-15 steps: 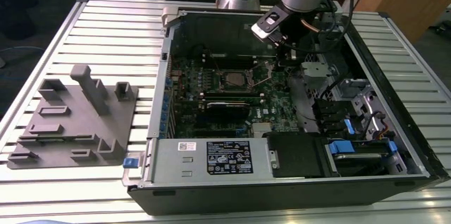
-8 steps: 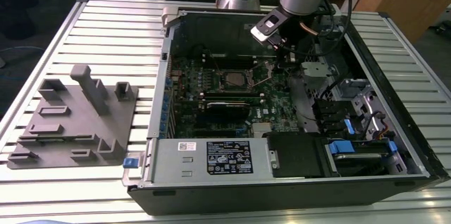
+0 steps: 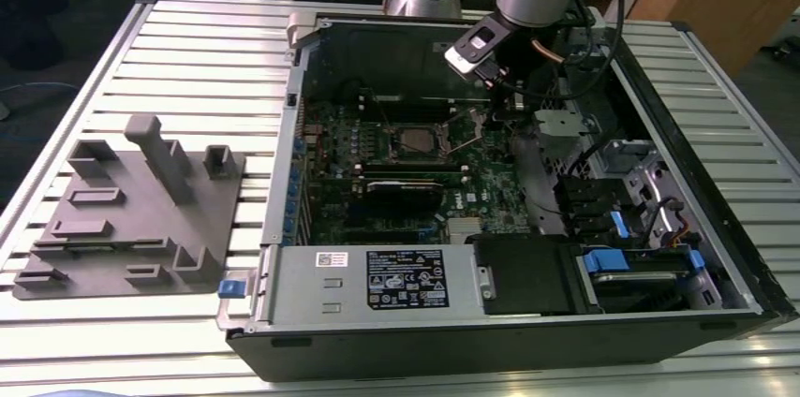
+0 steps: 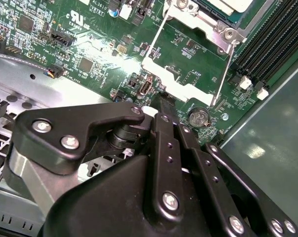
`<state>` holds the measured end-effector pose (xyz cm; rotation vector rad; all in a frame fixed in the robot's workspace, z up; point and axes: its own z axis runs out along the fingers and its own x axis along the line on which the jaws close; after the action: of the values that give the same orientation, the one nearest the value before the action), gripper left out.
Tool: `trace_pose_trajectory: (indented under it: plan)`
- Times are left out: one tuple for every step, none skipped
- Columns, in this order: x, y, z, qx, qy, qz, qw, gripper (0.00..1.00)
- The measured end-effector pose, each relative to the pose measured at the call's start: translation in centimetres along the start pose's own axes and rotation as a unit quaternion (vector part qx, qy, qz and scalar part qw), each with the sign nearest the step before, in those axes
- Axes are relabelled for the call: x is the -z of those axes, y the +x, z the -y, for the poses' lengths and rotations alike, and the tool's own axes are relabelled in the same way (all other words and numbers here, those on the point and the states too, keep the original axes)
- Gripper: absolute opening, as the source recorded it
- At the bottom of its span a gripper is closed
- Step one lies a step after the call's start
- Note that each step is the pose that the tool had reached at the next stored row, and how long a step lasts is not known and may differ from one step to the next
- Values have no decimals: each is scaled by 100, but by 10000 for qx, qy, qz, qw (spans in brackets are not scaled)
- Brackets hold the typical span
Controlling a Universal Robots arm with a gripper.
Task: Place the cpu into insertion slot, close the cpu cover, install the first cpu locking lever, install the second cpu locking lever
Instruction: 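Close the cpu cover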
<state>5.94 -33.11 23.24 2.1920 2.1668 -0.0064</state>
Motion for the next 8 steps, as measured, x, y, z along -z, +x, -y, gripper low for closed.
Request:
trace_pose_trajectory:
  plan:
    - [0, 0, 0, 0, 0, 0, 10000, 11]
    - [0, 0, 4, -1, 0, 0, 10000, 11]
    - [0, -1, 11, 0, 0, 0, 10000, 11]
    - [0, 0, 20, 0, 0, -1, 10000, 11]
    - [0, 0, 30, 0, 0, 0, 10000, 11]
    - [1, 0, 44, 0, 0, 0, 10000, 11]
    - [1, 0, 61, 0, -1, -1, 10000, 11]
    - [2, -1, 81, 0, -4, 0, 10000, 11]
